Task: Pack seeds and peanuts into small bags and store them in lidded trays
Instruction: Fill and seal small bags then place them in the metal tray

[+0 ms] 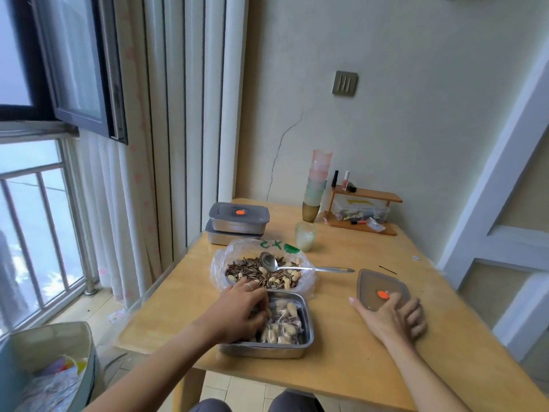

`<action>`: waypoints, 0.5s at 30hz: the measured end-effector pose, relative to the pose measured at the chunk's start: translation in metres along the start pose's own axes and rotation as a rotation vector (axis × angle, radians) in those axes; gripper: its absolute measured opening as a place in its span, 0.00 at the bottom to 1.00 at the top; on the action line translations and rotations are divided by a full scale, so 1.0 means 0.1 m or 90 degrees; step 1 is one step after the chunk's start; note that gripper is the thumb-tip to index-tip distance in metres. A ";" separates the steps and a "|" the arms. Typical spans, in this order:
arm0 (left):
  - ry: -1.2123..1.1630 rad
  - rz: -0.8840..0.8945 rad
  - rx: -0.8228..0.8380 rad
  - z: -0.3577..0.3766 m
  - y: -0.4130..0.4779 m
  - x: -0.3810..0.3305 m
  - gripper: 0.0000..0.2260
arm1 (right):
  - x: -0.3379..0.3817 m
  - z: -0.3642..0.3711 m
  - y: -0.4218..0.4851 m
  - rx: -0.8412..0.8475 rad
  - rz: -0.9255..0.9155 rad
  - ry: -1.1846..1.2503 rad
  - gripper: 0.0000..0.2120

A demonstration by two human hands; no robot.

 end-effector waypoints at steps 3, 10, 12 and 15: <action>-0.020 -0.007 -0.017 -0.03 -0.02 0.00 0.15 | -0.03 0.03 0.04 0.079 0.071 -0.012 0.57; -0.122 -0.033 -0.097 -0.16 -0.03 0.08 0.08 | -0.02 -0.45 0.00 0.105 0.086 0.120 0.50; -0.152 -0.047 -0.106 -0.17 -0.02 0.12 0.07 | -0.01 -0.68 -0.06 0.058 0.061 0.166 0.51; -0.199 -0.065 -0.140 -0.20 -0.02 0.16 0.08 | 0.27 -0.89 -0.26 0.013 -0.079 0.203 0.52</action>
Point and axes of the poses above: each hand's wrist, its own y-axis towards the middle knuckle, its own z-axis out of the palm, x = y × z, the point moved 10 cm from there along y, towards the middle knuckle, and after that the axes turned 3 degrees about -y, right-handed, at the moved point
